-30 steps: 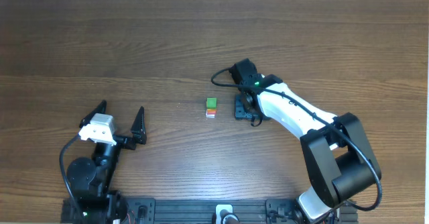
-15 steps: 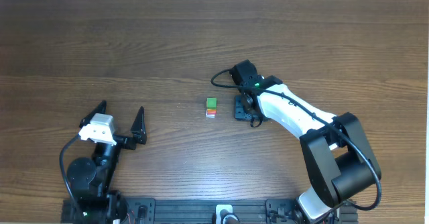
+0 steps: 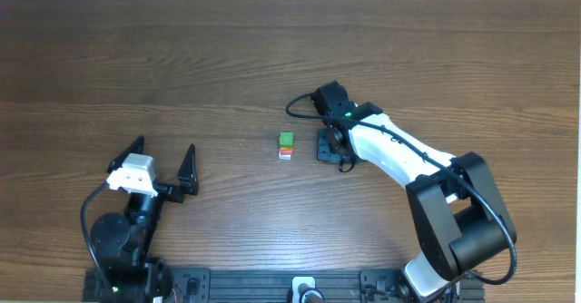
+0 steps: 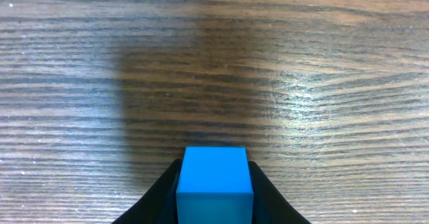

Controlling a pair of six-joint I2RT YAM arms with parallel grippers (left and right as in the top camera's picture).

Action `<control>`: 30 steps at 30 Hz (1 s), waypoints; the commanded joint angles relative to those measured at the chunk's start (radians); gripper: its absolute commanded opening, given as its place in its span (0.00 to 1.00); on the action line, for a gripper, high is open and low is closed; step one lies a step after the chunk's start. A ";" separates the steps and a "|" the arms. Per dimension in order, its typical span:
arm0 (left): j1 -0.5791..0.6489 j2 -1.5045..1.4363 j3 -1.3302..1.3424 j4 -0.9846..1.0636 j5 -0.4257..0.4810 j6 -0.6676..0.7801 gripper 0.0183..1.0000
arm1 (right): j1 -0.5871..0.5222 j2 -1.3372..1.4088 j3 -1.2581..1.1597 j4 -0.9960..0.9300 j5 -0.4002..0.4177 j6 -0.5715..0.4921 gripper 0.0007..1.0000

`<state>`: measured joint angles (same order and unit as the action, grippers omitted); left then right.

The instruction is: Stack Cubes

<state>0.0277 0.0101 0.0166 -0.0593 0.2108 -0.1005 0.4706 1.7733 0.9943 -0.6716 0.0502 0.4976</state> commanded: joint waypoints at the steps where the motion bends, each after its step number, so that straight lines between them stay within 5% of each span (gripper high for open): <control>1: 0.002 -0.007 -0.010 0.003 0.009 0.015 1.00 | -0.005 0.008 -0.005 -0.002 -0.005 0.007 0.19; 9: 0.002 -0.007 -0.010 0.003 0.009 0.015 1.00 | 0.015 -0.120 0.164 -0.231 0.011 0.015 0.15; 15: 0.002 -0.007 -0.010 0.003 0.009 0.015 1.00 | 0.134 -0.140 0.424 -0.476 0.075 0.132 0.13; 30: 0.002 -0.007 -0.010 0.003 0.009 0.015 1.00 | 0.294 0.077 0.673 -0.574 0.067 0.295 0.12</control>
<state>0.0277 0.0101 0.0166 -0.0589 0.2104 -0.1005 0.7528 1.8099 1.6474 -1.2415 0.1112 0.7341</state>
